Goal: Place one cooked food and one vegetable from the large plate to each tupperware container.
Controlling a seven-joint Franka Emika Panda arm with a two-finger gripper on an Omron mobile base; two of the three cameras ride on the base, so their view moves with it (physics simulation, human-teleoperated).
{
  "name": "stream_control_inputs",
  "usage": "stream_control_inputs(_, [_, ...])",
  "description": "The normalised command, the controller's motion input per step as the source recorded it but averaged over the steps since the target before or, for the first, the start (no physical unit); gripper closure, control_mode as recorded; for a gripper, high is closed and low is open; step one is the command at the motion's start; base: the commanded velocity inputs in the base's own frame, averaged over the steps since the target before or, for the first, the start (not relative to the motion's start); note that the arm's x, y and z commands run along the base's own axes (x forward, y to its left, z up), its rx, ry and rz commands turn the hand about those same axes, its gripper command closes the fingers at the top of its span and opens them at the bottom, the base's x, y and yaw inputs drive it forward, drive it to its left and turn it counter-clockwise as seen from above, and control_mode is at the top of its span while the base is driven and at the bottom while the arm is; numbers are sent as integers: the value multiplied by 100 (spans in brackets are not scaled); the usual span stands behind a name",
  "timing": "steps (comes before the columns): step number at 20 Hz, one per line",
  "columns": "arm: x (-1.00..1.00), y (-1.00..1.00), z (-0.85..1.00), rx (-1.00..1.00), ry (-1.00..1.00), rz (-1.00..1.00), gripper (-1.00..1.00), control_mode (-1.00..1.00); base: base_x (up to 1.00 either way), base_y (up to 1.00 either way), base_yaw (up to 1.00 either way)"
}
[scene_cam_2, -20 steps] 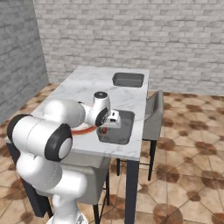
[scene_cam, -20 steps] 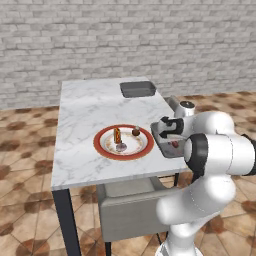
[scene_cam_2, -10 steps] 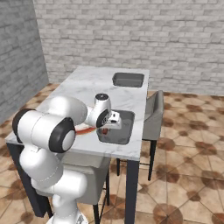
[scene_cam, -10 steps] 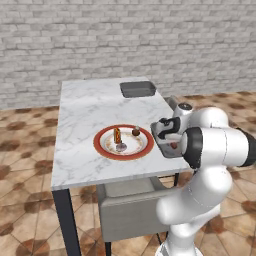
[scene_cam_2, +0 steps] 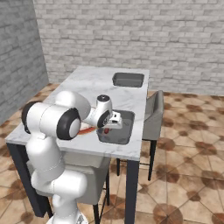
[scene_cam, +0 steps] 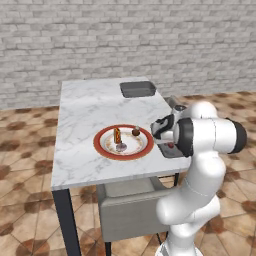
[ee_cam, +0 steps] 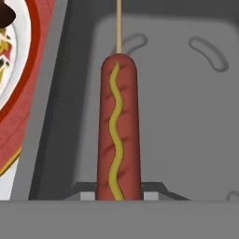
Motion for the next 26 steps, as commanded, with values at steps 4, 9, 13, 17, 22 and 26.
stream_control_inputs(4, [25, 0, -29, 0, 0, 0, 100, -100, 0, 0, 0])
stream_control_inputs(9, [10, 0, -36, 0, 0, 0, -100, -100, 0, 0, 0])
stream_control_inputs(13, [0, 0, -9, 0, 0, 0, -100, -100, 0, 0, 0])
stream_control_inputs(17, [0, -1, 0, 0, 0, 0, -100, -100, 0, 0, 0])
stream_control_inputs(22, [-3, 0, 8, 0, -5, 0, -100, -100, 0, 0, 0])
stream_control_inputs(26, [-16, 0, 45, 0, 0, 0, -100, -100, 0, 0, 0])
